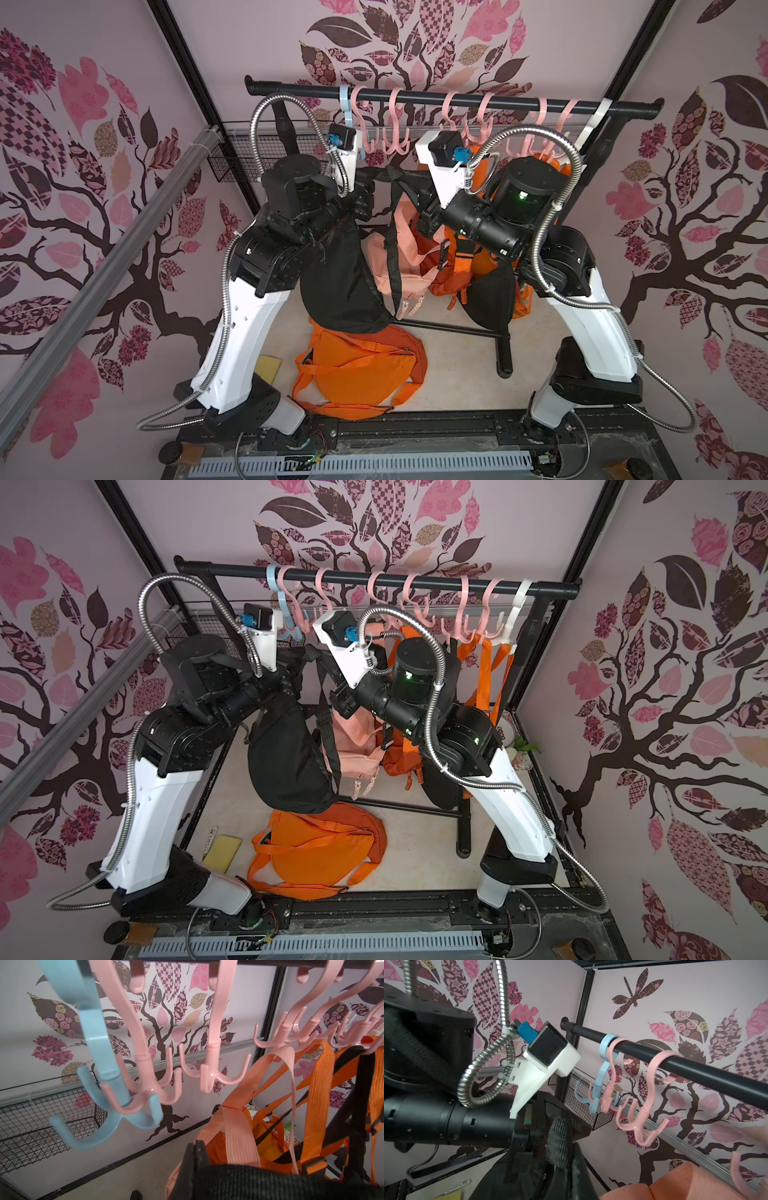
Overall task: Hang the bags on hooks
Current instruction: Hang the bag on the hook.
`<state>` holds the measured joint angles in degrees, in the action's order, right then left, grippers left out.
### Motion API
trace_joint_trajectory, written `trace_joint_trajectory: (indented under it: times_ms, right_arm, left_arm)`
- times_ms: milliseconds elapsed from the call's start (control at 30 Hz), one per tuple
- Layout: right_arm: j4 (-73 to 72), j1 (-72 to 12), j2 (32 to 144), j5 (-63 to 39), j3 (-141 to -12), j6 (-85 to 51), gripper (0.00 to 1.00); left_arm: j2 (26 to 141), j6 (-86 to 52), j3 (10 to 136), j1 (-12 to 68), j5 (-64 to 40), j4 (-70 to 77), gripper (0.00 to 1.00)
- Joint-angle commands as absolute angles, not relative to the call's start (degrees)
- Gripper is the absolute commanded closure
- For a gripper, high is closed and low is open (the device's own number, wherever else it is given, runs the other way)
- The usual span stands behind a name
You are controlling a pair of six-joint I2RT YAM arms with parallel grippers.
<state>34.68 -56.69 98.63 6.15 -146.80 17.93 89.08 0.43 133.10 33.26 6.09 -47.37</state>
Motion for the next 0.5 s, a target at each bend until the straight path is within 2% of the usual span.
trace_joint_trajectory:
  times_ms: [0, 100, 200, 467]
  right_arm:
    - [32.9, -52.7, 99.9, -0.4, -149.6, 15.1, 1.00]
    - [30.5, -47.9, 100.6, -6.2, -149.8, 11.0, 1.00]
    - [30.1, -47.5, 102.1, -6.7, -151.7, 12.6, 1.00]
    - [25.4, -37.3, 104.7, -17.5, -153.3, 3.7, 1.00]
  left_arm:
    - [91.7, -0.1, 139.4, 32.3, 7.1, -51.7, 1.00]
    - [94.6, -2.0, 143.6, 29.6, 5.0, -51.9, 1.00]
    - [97.1, -4.1, 147.1, 27.7, 3.1, -51.8, 1.00]
    - [101.2, -5.6, 150.3, 27.5, 1.2, -50.9, 1.00]
